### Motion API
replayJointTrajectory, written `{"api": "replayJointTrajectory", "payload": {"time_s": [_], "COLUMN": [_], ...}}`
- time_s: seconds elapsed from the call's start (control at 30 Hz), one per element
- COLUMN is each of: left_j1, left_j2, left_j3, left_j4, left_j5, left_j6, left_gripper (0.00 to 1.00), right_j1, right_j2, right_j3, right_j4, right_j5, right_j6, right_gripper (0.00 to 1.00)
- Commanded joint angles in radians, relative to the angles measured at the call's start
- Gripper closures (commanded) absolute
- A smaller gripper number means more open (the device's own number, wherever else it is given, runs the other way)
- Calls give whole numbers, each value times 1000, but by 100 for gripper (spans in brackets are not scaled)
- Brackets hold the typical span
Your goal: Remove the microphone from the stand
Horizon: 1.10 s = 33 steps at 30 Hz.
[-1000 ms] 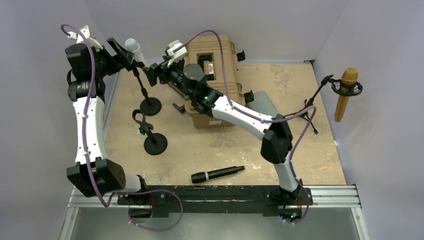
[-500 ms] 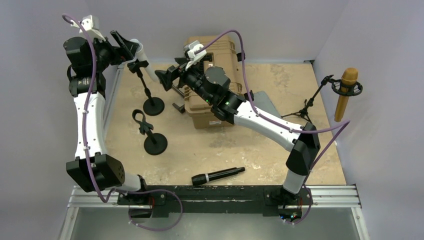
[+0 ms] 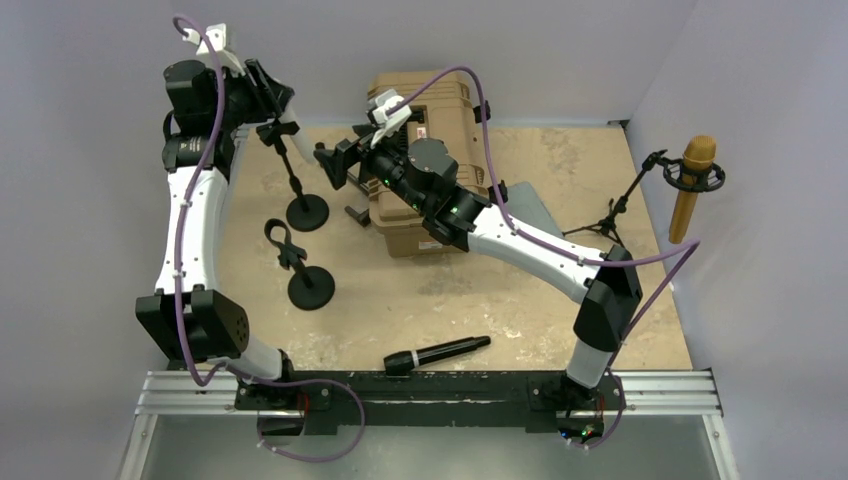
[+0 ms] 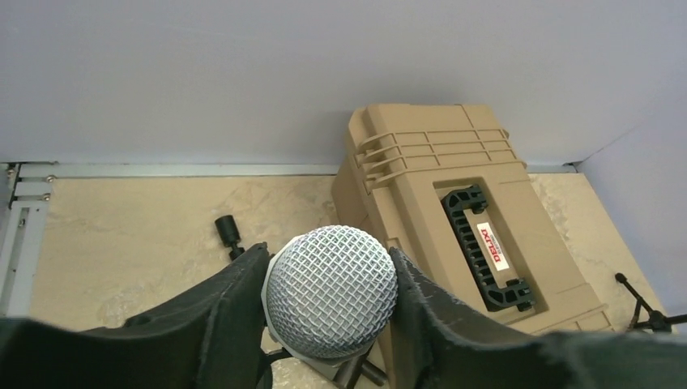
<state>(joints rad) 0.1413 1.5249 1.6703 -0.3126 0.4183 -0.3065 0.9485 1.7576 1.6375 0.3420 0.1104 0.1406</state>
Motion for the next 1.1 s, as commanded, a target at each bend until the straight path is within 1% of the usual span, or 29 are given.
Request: {"api": "replayJointTrajectory", "payload": {"time_s": [0.0, 0.03, 0.13, 0.23, 0.37, 0.47, 0.6, 0.73, 0.93, 1.07], "left_j1": [-31, -34, -45, -74, -118, -169, -181, -196, -285, -313], "left_j2": [-21, -23, -26, -52, -109, -152, -201, -231, -266, -269], "left_j3": [47, 57, 113, 136, 134, 119, 34, -21, -87, -105], "left_j4": [-55, -79, -175, -250, -281, -307, -238, -211, -179, -171], "left_j5": [-74, -86, -106, -147, -161, -214, -161, -121, -182, -198], "left_j6": [50, 46, 29, 7, -40, -68, -160, -201, -157, -153], "left_gripper": [63, 75, 99, 100, 100, 100, 100, 100, 100, 100], "right_j1": [-2, -2, -1, -1, -2, -1, -1, -1, -1, -1], "right_j2": [-64, -65, -71, -79, -90, -89, -95, -101, -116, -140], "right_j3": [-6, -7, -7, -17, -29, -26, -42, -54, -66, -98], "right_j4": [3, 0, -14, -30, -43, -61, -65, -70, -87, -74], "right_j5": [7, 6, 10, 12, 14, 18, 28, 27, 30, 36], "right_j6": [-1, 0, 4, 15, 25, 33, 51, 64, 56, 51], "right_gripper": [10, 10, 10, 10, 10, 11, 11, 12, 12, 12]}}
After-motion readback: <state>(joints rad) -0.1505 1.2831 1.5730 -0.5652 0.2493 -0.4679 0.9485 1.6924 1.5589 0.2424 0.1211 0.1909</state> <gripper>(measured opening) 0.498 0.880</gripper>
